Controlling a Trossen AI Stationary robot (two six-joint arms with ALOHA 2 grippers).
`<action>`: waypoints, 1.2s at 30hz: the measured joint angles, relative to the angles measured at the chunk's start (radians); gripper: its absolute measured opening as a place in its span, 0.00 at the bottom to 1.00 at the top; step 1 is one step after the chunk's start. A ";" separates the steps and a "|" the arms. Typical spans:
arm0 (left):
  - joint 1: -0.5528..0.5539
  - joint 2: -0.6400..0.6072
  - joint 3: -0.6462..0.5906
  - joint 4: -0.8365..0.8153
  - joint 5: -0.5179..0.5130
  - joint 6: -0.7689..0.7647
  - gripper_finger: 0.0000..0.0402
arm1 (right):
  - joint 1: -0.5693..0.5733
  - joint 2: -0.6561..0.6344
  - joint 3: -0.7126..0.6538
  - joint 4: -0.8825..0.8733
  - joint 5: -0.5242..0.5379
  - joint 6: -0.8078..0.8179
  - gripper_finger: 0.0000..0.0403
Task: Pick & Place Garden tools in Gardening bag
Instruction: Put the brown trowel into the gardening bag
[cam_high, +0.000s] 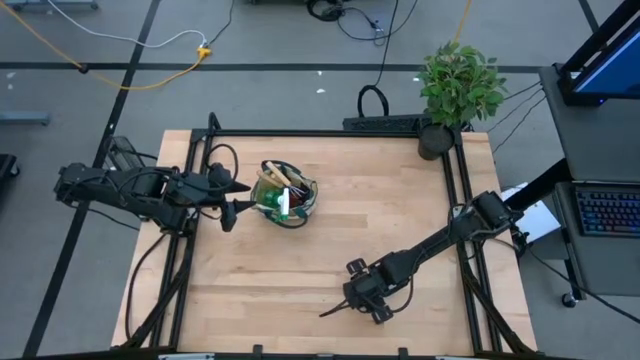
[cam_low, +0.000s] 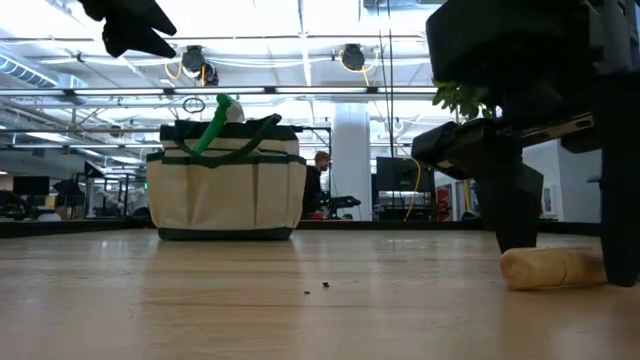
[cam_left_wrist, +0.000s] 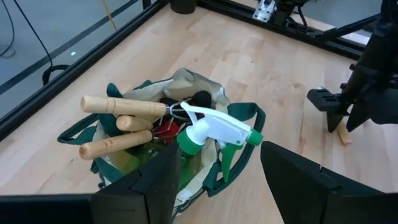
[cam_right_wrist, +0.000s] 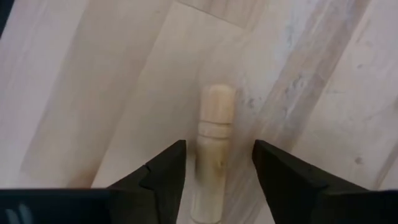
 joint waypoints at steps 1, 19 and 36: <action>0.000 0.000 0.000 -0.004 0.000 0.002 0.57 | 0.000 0.006 0.001 0.000 0.001 0.005 0.45; 0.000 0.000 0.000 -0.005 0.028 0.024 0.57 | -0.044 0.008 -0.003 0.049 0.027 0.119 0.14; -0.037 0.000 0.000 -0.013 0.056 0.047 0.57 | -0.272 -0.176 -0.002 0.429 -0.058 0.186 0.14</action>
